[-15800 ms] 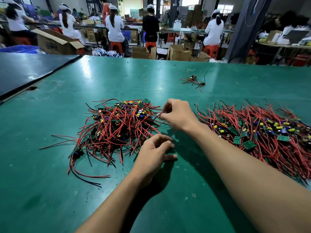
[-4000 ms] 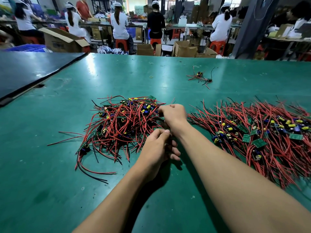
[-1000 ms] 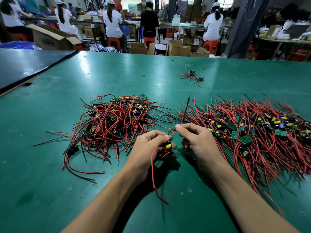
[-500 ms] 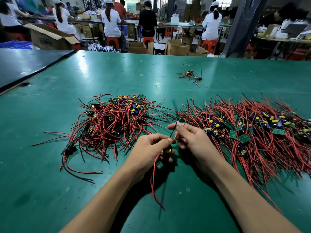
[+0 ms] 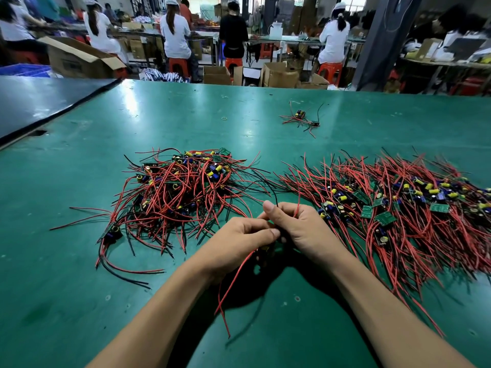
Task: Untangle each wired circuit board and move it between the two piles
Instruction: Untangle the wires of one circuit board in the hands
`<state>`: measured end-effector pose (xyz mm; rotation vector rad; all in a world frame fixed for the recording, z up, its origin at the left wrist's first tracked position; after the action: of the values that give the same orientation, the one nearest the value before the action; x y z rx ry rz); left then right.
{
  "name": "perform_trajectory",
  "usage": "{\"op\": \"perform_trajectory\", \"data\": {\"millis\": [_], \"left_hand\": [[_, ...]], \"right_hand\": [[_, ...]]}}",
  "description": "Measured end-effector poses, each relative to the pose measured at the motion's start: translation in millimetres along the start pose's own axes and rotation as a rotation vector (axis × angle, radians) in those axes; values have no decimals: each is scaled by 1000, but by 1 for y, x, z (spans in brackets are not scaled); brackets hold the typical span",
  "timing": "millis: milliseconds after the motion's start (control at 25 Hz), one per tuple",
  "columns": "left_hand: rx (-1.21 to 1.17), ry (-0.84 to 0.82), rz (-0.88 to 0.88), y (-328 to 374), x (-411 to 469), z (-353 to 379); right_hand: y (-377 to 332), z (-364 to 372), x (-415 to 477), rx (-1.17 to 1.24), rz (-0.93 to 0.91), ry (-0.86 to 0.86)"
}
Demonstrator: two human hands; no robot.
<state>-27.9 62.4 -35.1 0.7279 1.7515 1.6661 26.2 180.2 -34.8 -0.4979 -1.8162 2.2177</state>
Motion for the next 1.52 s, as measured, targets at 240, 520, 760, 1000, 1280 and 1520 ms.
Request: {"op": "perform_trajectory", "data": {"millis": [240, 520, 760, 1000, 1280, 1520], "left_hand": [[132, -10, 32, 0, -2, 3], [-206, 103, -83, 0, 1, 1], [-347, 48, -109, 0, 0, 1], [-225, 18, -67, 0, 1, 2], [-318, 43, -45, 0, 0, 2], [-204, -9, -6, 4, 0, 3]], "right_hand": [[2, 8, -1, -25, 4, -22], [-3, 1, 0, 139, 38, -45], [-5, -4, 4, 138, 29, 53], [1, 0, 1, 65, 68, -46], [5, -4, 5, -21, 41, -153], [1, -19, 16, -124, -7, 15]]}}
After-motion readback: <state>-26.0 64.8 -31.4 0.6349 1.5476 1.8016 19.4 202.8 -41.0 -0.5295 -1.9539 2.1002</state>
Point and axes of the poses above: each hand's wrist, its own x-axis towards the middle knuckle, its own z-axis out of the palm, y = z × x, the point moved 4 cm from there along x, towards the middle knuckle, and after that the axes turned 7 degrees about y, right-handed, at the moved point
